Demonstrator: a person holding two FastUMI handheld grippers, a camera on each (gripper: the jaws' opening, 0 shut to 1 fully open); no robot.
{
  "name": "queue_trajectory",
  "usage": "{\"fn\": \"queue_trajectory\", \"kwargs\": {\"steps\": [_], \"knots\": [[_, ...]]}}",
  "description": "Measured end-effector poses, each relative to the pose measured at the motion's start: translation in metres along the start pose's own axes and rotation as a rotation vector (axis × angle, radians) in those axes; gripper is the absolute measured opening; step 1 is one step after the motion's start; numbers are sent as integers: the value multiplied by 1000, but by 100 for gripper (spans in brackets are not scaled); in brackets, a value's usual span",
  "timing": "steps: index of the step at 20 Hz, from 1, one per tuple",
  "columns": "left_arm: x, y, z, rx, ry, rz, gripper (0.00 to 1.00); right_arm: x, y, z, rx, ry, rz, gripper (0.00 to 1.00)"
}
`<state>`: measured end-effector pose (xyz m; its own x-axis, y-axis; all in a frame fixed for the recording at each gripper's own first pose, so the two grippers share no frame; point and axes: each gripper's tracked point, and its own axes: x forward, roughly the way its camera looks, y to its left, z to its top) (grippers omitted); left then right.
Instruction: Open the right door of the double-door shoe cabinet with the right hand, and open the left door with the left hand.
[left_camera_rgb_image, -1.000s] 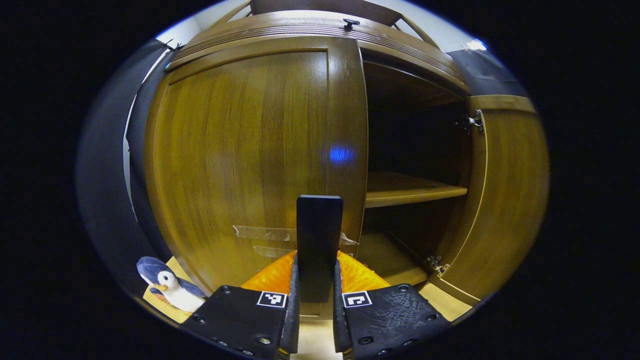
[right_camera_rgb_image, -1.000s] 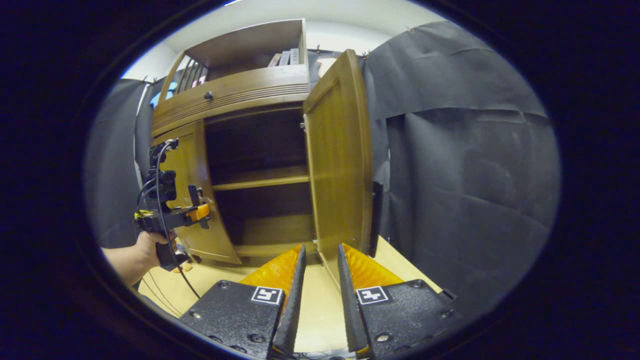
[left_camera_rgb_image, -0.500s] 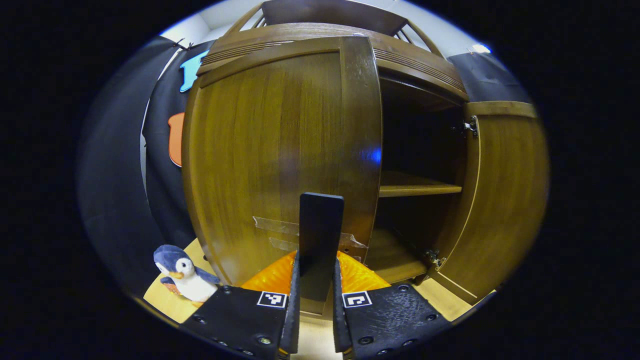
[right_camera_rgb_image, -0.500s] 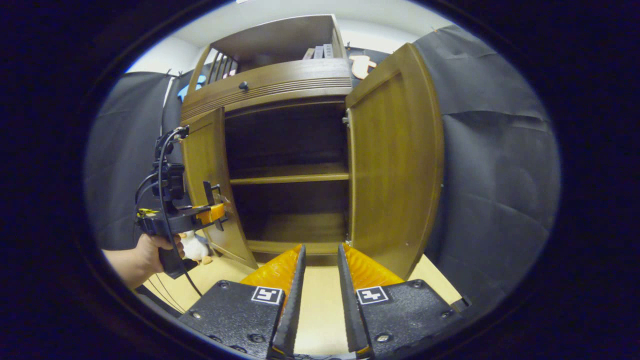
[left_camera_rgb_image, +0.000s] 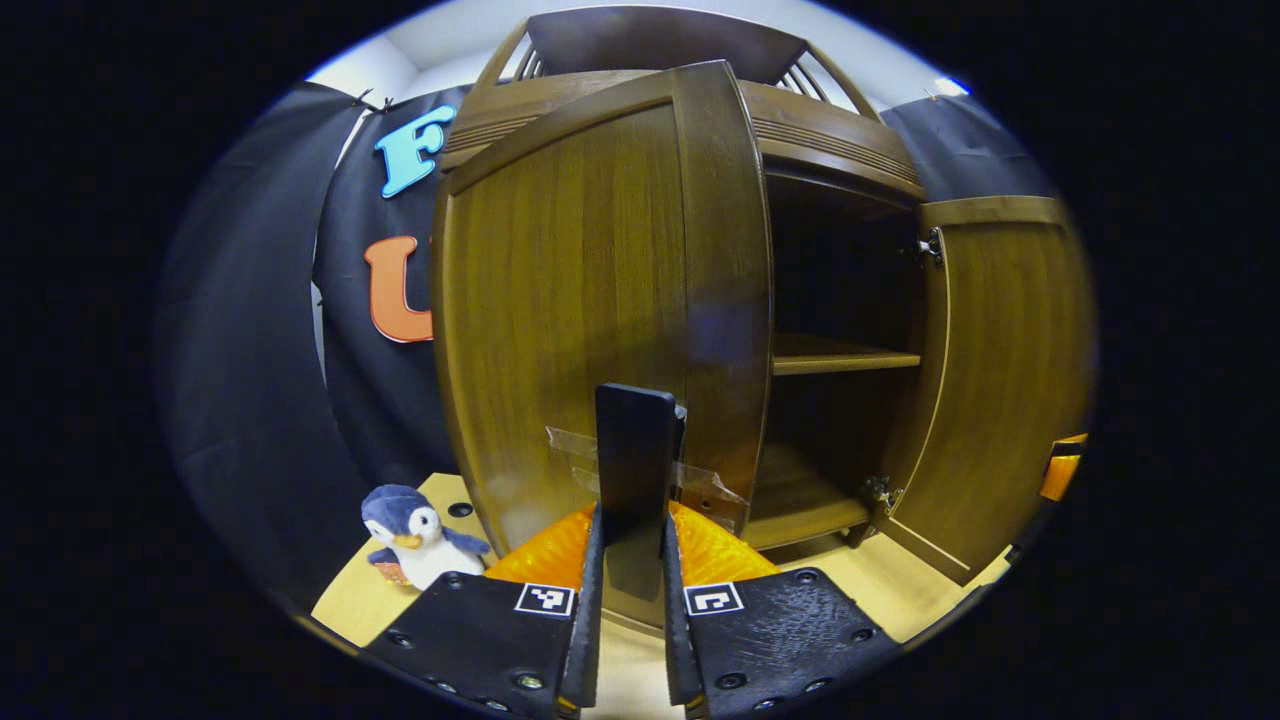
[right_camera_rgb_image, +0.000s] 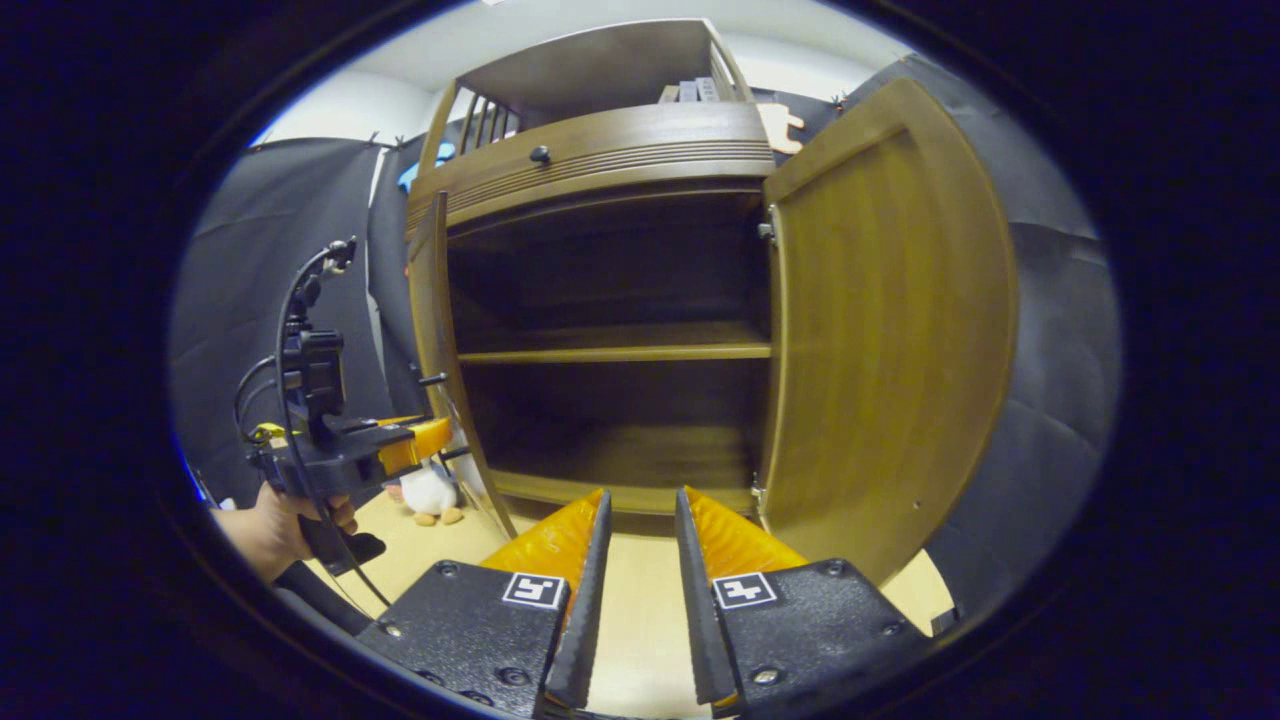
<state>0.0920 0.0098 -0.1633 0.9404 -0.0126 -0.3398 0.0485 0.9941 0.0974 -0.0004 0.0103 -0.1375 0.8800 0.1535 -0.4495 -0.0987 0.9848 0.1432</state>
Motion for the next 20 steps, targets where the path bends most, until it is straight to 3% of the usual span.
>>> {"fn": "queue_trajectory", "kwargs": {"steps": [9, 10, 16, 17, 19, 20], "knots": [[-33, 34, -8, -18, 17, 70, 26, 11, 19, -7, -21, 29, 69, 41], [-37, 37, -10, -19, 20, 78, 34, 12, 20, -7, -23, 30, 71, 41], [-52, 61, -17, -52, 21, 126, 34, 17, 20, -9, -17, 46, 66, 41], [-55, 65, -18, -53, 20, 133, 25, 19, 21, -10, -13, 51, 67, 41], [-58, 74, -19, -59, 22, 146, 25, 20, 20, -12, -11, 57, 65, 41], [-61, 77, -20, -61, 21, 150, 34, 21, 20, -12, -11, 58, 61, 41]]}}
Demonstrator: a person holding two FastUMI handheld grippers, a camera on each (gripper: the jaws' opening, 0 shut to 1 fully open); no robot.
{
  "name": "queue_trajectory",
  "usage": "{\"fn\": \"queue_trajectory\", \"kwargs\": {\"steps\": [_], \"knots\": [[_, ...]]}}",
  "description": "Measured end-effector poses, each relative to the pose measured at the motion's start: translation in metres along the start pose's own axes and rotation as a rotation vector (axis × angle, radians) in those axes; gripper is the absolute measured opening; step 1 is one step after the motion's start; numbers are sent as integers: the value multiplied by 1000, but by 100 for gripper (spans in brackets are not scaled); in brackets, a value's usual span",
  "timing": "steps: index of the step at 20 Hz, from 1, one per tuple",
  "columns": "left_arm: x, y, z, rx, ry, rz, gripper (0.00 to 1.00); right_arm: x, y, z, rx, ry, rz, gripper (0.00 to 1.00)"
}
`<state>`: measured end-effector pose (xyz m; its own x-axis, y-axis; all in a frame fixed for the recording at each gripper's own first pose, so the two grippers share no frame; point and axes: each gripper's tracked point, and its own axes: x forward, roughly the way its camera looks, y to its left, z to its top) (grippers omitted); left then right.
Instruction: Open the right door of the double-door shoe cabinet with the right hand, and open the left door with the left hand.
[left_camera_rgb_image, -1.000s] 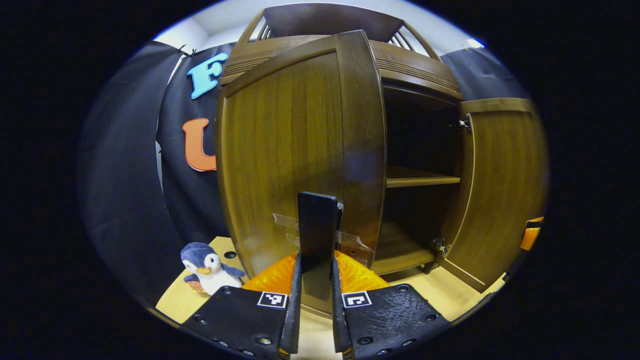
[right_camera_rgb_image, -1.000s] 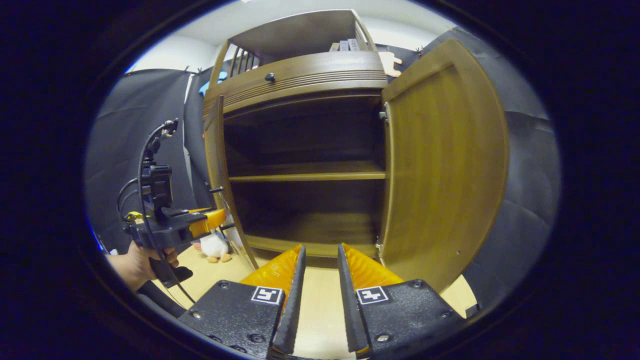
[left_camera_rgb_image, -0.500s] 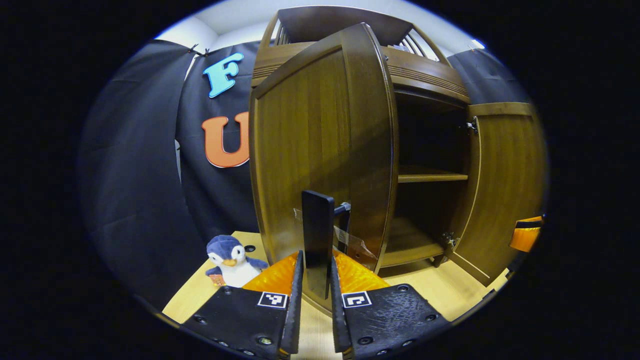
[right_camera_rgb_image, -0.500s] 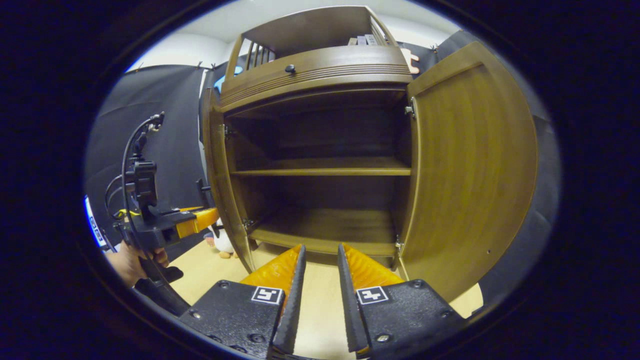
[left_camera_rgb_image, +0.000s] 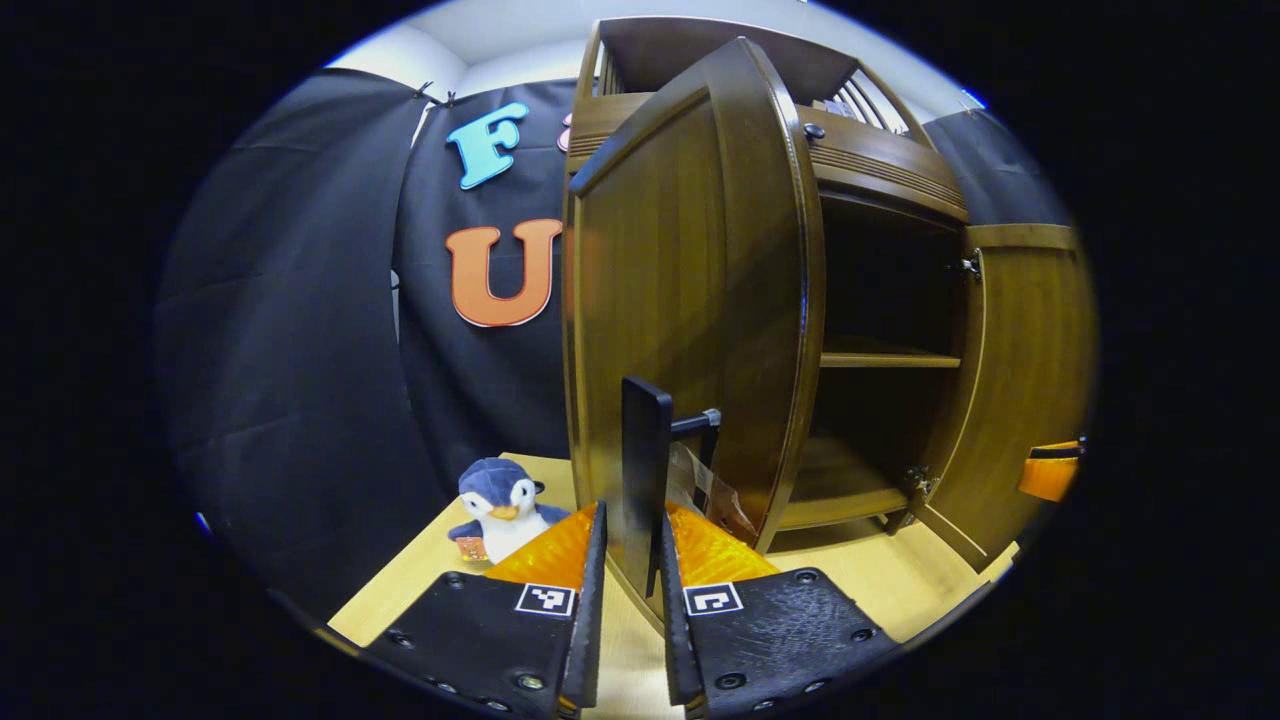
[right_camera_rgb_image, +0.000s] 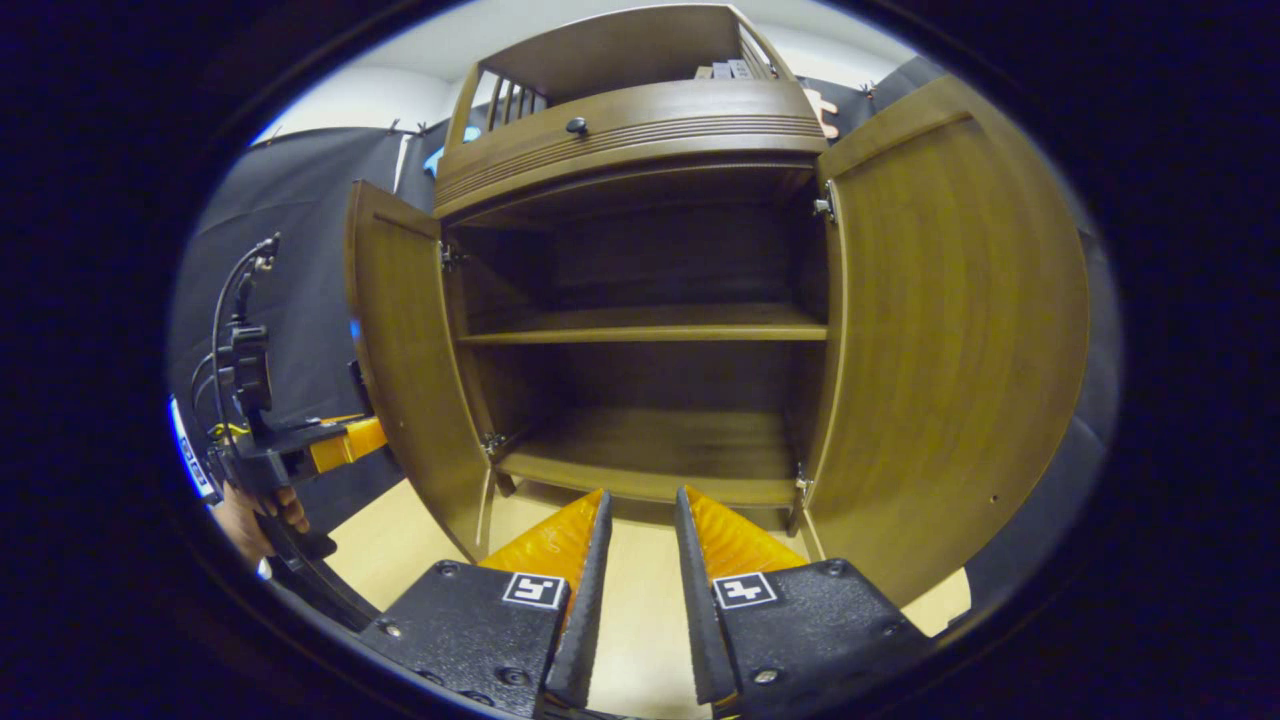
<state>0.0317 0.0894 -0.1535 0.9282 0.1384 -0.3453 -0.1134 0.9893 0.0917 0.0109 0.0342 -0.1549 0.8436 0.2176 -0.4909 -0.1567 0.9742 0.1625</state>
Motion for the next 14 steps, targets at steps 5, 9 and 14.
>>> {"fn": "queue_trajectory", "kwargs": {"steps": [5, 9, 14], "knots": [[-5, 23, -1, -27, 2, 27, 25, 4, 4, 0, 5, 3, 0, 42], [-7, 47, -1, -84, -3, 57, 25, 10, 8, -1, 0, 11, 11, 42], [-7, 61, -4, -65, 18, 38, 7, 21, 21, 1, -10, 16, 28, 41]]}}
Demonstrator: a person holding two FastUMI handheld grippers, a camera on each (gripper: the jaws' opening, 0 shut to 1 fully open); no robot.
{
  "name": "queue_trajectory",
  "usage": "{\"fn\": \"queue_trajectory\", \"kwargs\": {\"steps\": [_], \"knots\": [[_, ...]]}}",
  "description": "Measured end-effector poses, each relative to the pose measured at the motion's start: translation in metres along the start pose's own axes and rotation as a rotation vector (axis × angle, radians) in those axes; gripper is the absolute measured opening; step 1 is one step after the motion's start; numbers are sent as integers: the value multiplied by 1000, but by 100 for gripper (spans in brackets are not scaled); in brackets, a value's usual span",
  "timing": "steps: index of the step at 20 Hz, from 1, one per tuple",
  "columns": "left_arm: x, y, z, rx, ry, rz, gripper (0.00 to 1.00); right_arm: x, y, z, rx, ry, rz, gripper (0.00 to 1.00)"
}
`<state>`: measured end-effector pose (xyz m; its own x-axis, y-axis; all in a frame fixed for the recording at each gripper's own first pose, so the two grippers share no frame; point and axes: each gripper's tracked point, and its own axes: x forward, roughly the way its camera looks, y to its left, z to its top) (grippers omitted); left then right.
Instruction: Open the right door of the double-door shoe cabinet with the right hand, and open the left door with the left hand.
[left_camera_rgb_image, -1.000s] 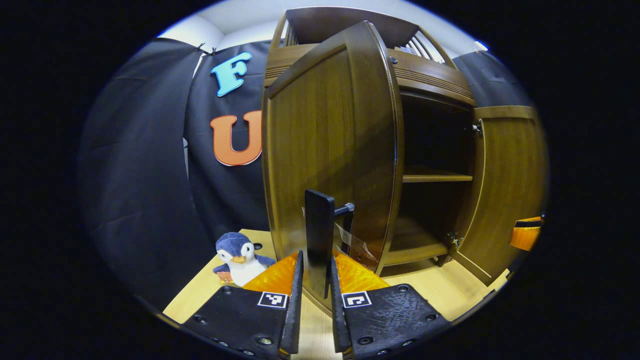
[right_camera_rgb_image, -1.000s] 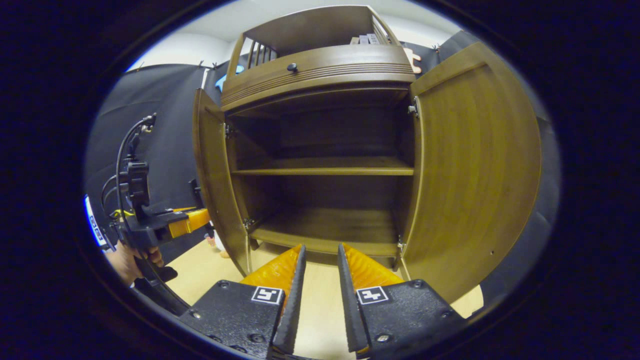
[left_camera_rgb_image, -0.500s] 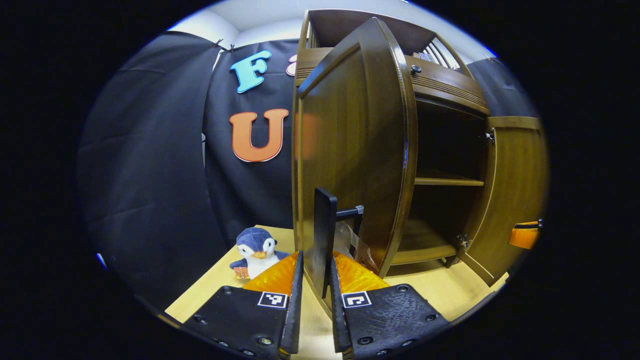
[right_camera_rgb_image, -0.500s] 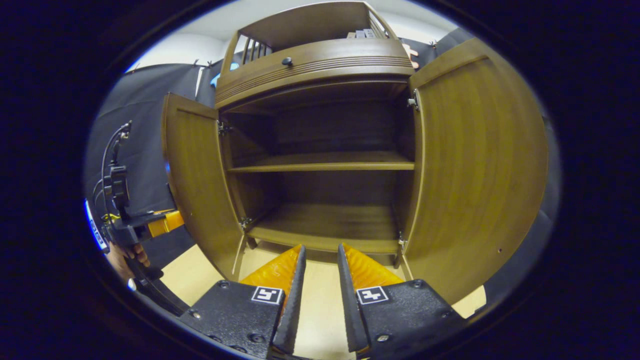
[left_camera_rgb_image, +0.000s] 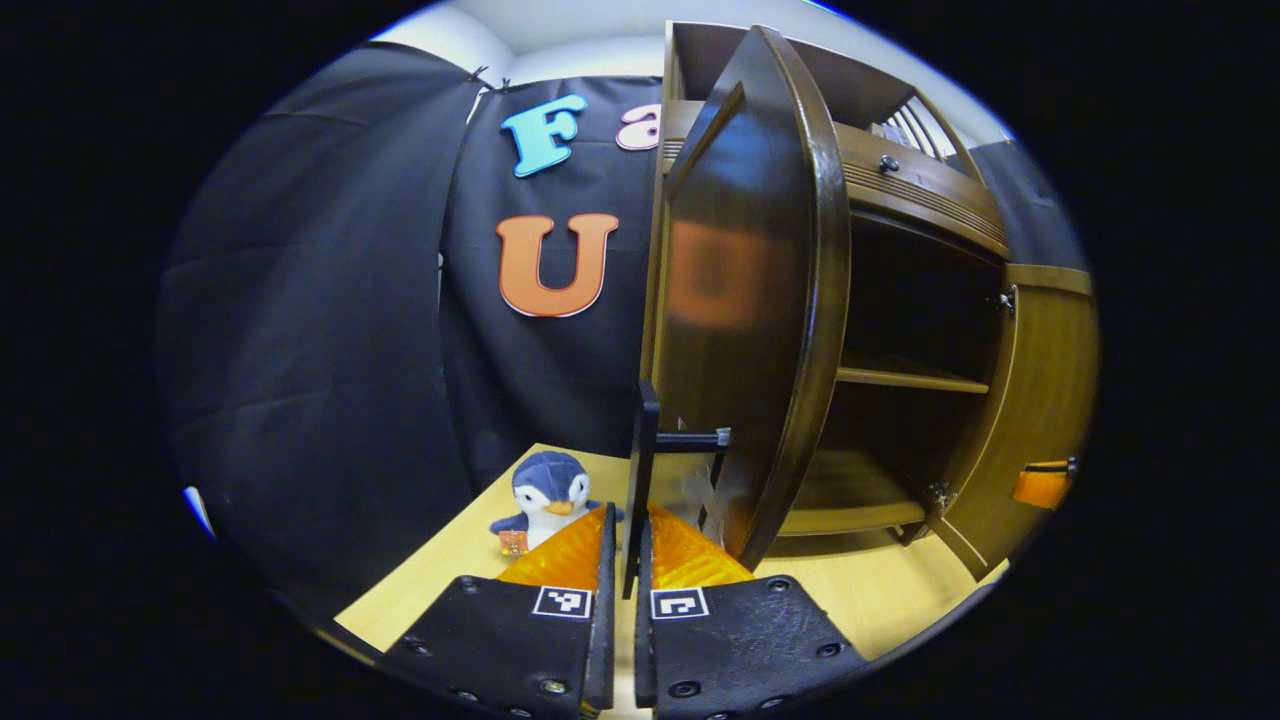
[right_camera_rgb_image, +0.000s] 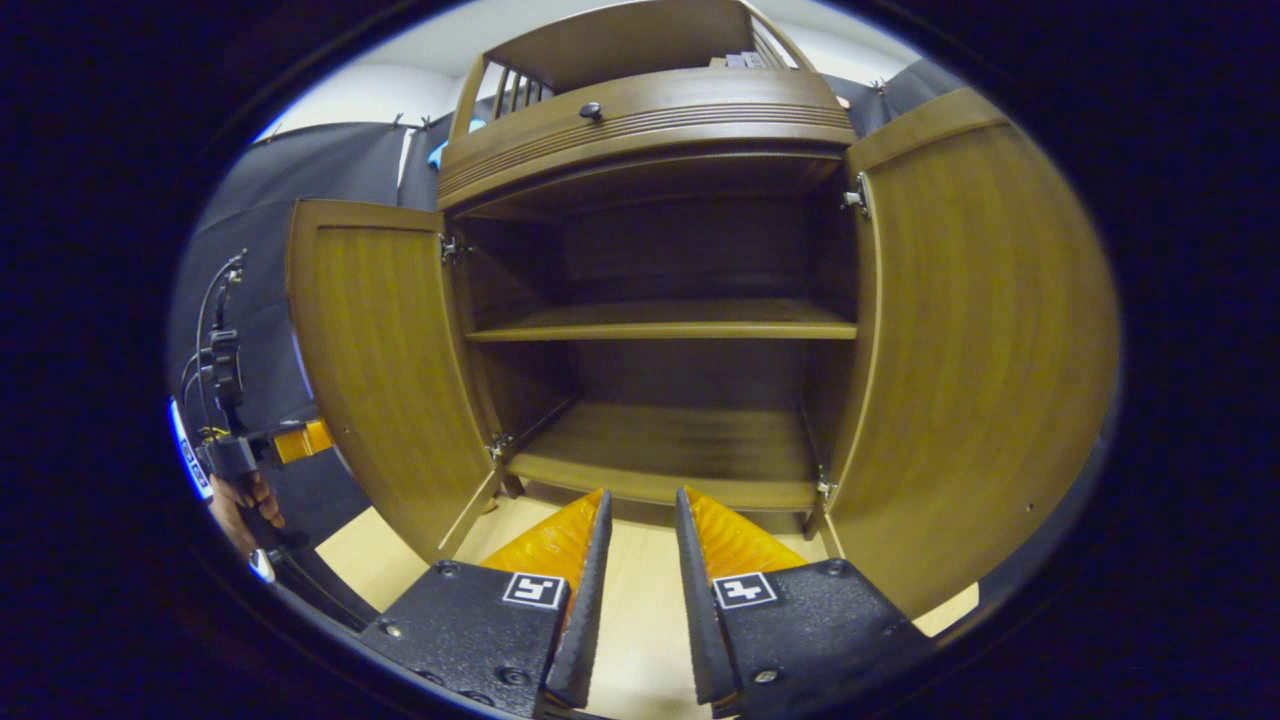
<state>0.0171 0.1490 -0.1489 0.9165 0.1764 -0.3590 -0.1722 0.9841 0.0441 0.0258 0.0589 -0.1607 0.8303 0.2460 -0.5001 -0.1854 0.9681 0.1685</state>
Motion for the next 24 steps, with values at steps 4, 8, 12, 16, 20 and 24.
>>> {"fn": "queue_trajectory", "kwargs": {"steps": [4, 8, 12, 16, 20, 24], "knots": [[0, 11, 3, 17, -2, -12, 9, 8, 9, 7, -18, -6, 3, 42], [-1, 18, 1, -3, 7, -39, 22, 14, 10, 8, -19, -4, -5, 41], [-4, 26, 0, -2, 25, -56, 13, 17, 11, 8, -20, 2, -12, 41], [-10, 39, -5, -17, 39, -34, 15, 19, 15, 9, -27, 8, -2, 41], [-17, 73, -9, -39, 46, 84, 14, 22, 17, 8, -31, 17, 6, 41], [-28, 89, -20, -82, 53, 163, 15, 22, 16, 11, -28, 10, 2, 43]]}}
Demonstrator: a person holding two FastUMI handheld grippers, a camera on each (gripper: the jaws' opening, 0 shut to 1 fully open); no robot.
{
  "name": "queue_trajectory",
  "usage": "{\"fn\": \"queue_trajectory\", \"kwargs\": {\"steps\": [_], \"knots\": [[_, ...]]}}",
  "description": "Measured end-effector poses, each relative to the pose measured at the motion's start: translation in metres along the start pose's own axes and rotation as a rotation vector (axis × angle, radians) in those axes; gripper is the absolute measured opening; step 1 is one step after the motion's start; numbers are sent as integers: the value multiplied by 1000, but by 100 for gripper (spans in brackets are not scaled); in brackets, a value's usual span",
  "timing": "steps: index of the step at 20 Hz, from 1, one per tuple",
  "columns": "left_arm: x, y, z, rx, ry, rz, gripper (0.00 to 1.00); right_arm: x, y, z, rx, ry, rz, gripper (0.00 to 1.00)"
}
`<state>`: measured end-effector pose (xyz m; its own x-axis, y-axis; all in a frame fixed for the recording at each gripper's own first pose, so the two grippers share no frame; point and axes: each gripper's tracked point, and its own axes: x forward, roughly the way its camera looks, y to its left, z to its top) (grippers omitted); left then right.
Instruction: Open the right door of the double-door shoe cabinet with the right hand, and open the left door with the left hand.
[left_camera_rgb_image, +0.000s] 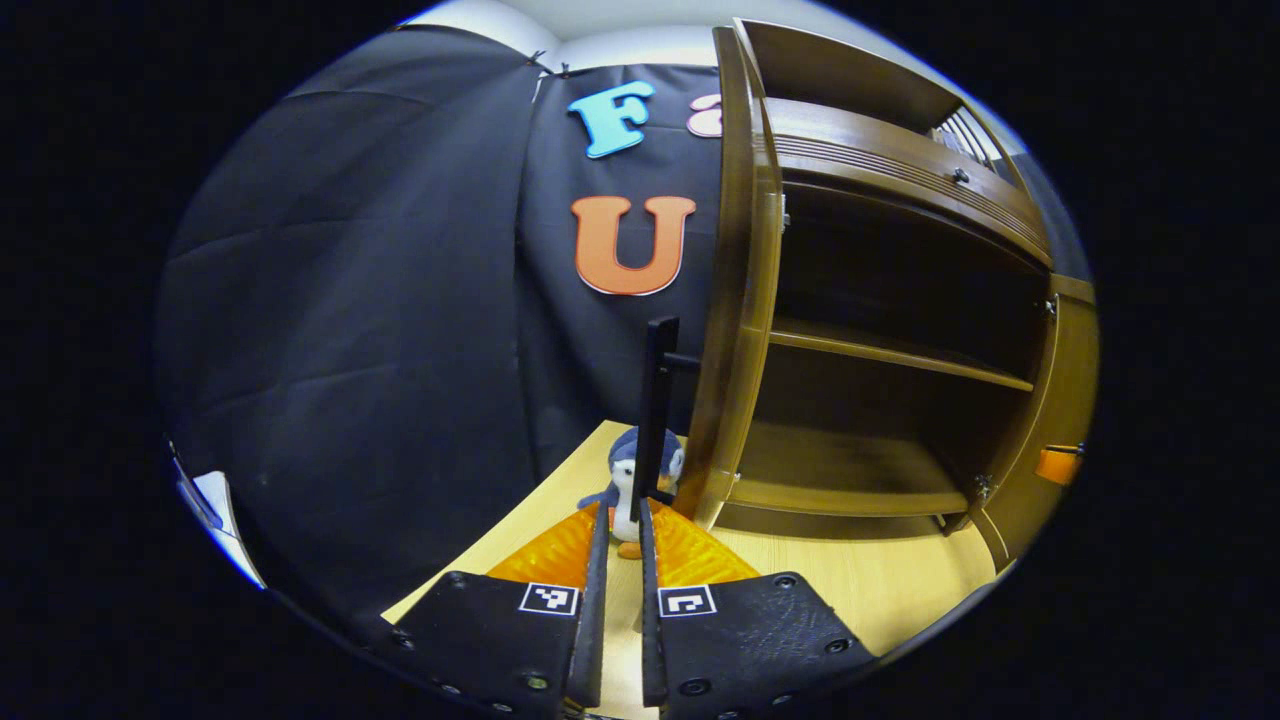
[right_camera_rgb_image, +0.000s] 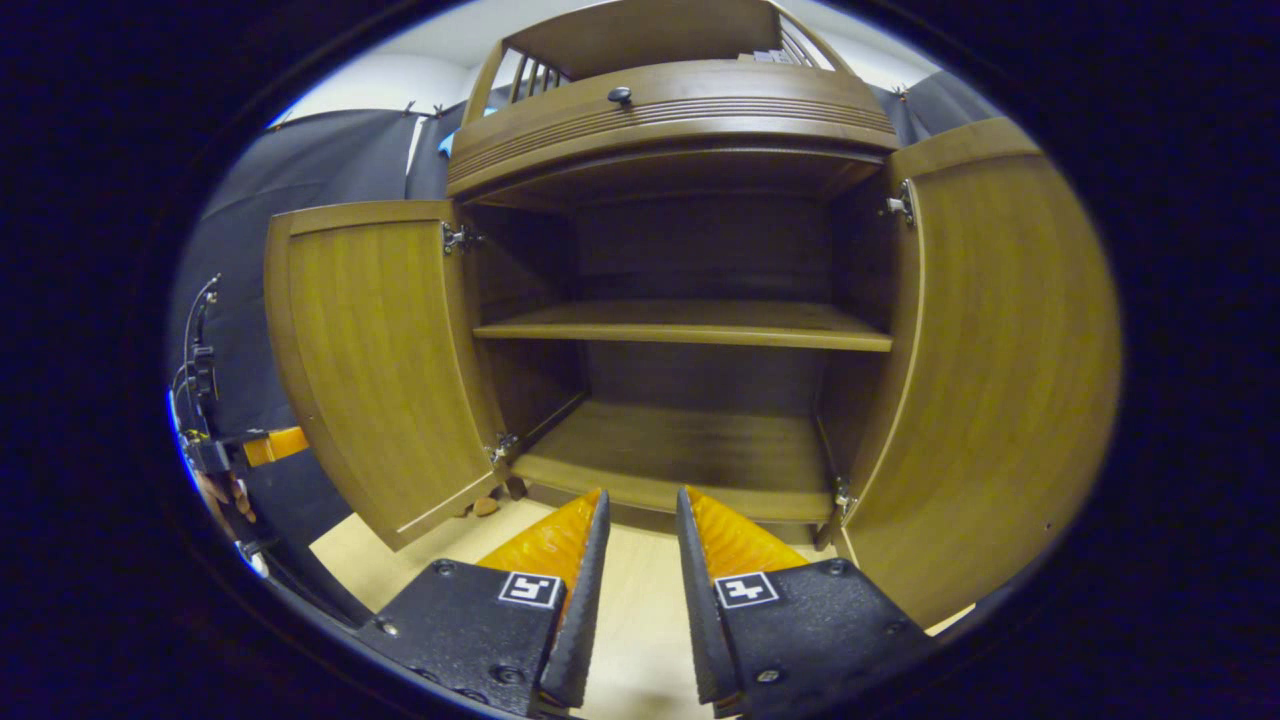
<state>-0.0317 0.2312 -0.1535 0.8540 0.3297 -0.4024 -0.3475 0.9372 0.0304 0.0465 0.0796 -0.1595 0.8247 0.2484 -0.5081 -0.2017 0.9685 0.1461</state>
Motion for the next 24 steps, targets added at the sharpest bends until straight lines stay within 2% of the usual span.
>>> {"fn": "queue_trajectory", "kwargs": {"steps": [1, 2, 3, 5, 6, 7, 8, 10, 11, 12, 13, 14, 15, 16, 17, 18, 19, 20, 22, 23, 24], "knots": [[-4, 0, 0, -1, 0, 9, 15, -2, -1, 1, -1, -4, 1, 43], [-6, -1, -4, 5, 8, 16, 32, -3, -4, 3, -3, -11, -9, 44], [-12, -1, -6, 25, 10, 41, 35, -5, -6, 5, -2, -20, -16, 53], [-13, 1, -3, 65, -3, 76, 40, -10, -13, 11, 0, -43, -34, 56], [-14, -3, -3, 62, -7, 76, 55, -14, -16, 15, -1, -55, -44, 56], [-20, -12, 0, 44, -17, 64, 52, -16, -20, 18, -4, -69, -54, 52], [-30, -22, 2, 35, -37, 62, 49, -18, -25, 21, -7, -81, -71, 52], [-42, -30, 8, 38, -67, 71, 74, -23, -30, 25, -7, -104, -87, 68], [-46, -38, 13, 41, -82, 64, 76, -26, -31, 27, -4, -111, -91, 76], [-49, -48, 18, 45, -98, 52, 79, -27, -31, 29, -3, -118, -95, 71], [-52, -62, 22, 50, -111, 28, 80, -30, -32, 30, -1, -126, -98, 74], [-57, -74, 27, 60, -125, 8, 86, -33, -33, 34, 0, -137, -101, 77], [-60, -88, 33, 71, -140, -19, 99, -35, -32, 39, -1, -153, -102, 77], [-61, -103, 39, 86, -152, -44, 80, -38, -32, 45, -5, -170, -106, 76], [-63, -116, 45, 98, -169, -60, 80, -43, -32, 49, -13, -186, -110, 76], [-64, -130, 51, 101, -183, -92, 95, -46, -33, 53, -25, -199, -115, 78], [-67, -145, 59, 105, -205, -123, 95, -49, -32, 57, -35, -212, -118, 84], [-71, -159, 65, 114, -222, -152, 95, -53, -31, 60, -43, -223, -120, 87], [-76, -183, 75, 130, -250, -203, 95, -59, -30, 65, -56, -236, -118, 83], [-78, -194, 77, 130, -251, -227, 95, -63, -31, 67, -59, -239, -121, 87], [-83, -201, 76, 131, -252, -243, 100, -67, -31, 68, -61, -242, -122, 87]]}}
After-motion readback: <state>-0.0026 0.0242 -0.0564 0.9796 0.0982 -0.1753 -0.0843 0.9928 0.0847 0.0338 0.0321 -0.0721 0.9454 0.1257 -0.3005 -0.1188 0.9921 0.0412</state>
